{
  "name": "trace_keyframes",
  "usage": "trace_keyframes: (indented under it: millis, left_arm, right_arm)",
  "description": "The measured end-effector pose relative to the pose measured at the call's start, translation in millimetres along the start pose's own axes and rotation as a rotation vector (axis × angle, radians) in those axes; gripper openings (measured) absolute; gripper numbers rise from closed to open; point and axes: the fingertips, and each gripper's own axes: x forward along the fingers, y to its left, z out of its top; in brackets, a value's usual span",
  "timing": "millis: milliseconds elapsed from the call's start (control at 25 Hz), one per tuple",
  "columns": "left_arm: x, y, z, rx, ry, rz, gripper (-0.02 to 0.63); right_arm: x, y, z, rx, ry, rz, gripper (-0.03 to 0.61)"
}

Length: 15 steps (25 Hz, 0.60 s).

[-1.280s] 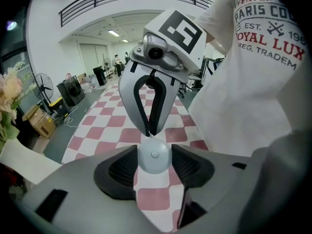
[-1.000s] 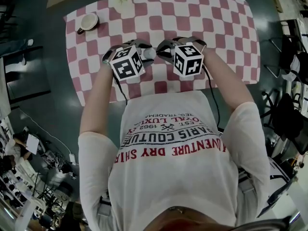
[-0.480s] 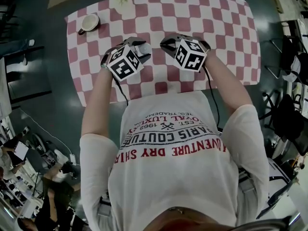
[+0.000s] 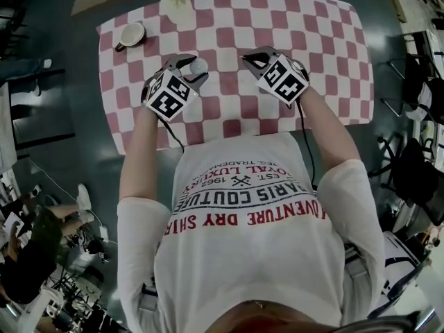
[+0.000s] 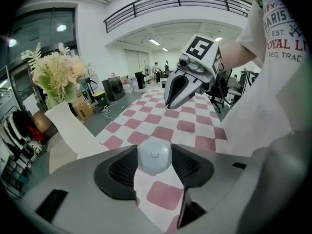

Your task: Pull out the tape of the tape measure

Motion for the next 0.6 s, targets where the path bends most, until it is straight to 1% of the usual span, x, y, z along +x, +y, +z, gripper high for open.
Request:
trace_keyframes:
  millis: [80, 160, 280, 360, 440, 600]
  left_arm:
    - [-3.4, 0.9, 4.1, -0.038, -0.034, 0.019, 0.235]
    - [-5.7, 1.9, 6.4, -0.049, -0.050, 0.048, 0.235]
    - [-9.1, 10.5, -2.9, -0.042, -0.021, 0.122, 0.234]
    - [-13.5, 15.9, -9.3, -0.060, -0.016, 0.142, 0.235]
    - [-17.0, 17.1, -10.2, -0.069, -0.025, 0.140, 0.235]
    - [-15.4, 13.0, -9.5, -0.062, -0.021, 0.142, 0.233]
  right_arm:
    - [-5.5, -3.0, 4.3, 0.065, -0.039, -0.041, 0.032]
    - [-9.4, -6.6, 4.0, 0.121, -0.055, -0.089, 0.032]
    - [-11.6, -16.1, -14.4, 0.200, -0.032, -0.168, 0.032]
    - [-14.1, -21.6, -28.3, 0.249, -0.028, -0.189, 0.032]
    - [-17.0, -21.8, -32.5, 0.262, -0.032, -0.194, 0.032]
    - [-19.6, -22.6, -34.2, 0.274, -0.033, -0.226, 0.032]
